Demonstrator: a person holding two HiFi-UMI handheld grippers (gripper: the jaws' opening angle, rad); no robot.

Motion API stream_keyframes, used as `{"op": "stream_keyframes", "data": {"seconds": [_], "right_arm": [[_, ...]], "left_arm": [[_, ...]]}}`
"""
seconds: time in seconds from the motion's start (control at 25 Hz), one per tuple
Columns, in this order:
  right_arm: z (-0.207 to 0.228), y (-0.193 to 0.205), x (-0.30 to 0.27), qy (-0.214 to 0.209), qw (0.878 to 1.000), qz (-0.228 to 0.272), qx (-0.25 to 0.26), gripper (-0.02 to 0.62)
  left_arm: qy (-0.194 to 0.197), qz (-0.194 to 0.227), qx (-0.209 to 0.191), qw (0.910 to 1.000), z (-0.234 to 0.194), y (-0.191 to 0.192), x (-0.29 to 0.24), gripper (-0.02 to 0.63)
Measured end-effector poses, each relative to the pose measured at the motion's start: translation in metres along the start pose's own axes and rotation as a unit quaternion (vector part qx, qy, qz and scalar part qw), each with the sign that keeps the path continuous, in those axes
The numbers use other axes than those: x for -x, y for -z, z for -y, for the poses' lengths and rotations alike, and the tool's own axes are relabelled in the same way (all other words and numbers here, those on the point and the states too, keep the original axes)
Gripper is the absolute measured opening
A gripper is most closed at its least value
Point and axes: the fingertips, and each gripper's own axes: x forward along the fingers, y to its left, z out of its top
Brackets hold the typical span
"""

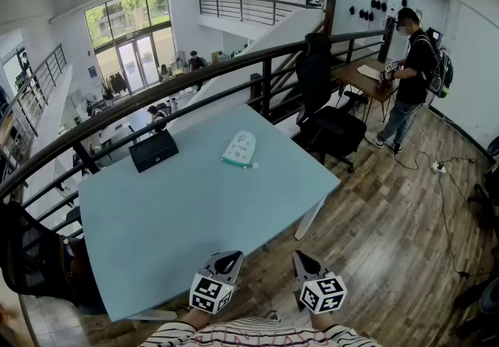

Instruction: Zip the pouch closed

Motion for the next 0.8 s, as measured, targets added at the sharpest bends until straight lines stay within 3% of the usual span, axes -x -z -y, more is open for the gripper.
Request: {"op": "stream_keyframes", "data": {"seconds": [0.4,0.6,0.8], "right_arm": [[0.011,-0.002,0.002,0.004,1.000,0.002,0.001,0.026],[0.019,-0.004,0.002,-0.029,0.999,0.011,-0.032,0.028],[0.031,0.000,-0.005,-0.049,0.999,-0.006,-0.012,0.049]], "left_arm": [[0.010,0.000,-0.007,0.9999,0.010,-0.006,-0.011,0.025],[0.009,0.012,-0.004,0.9999,0.019,-0.011,-0.020,0.025],[-0.017,0.022,0.001,0.9996,0.019,-0.012,-0.033,0.029]]}}
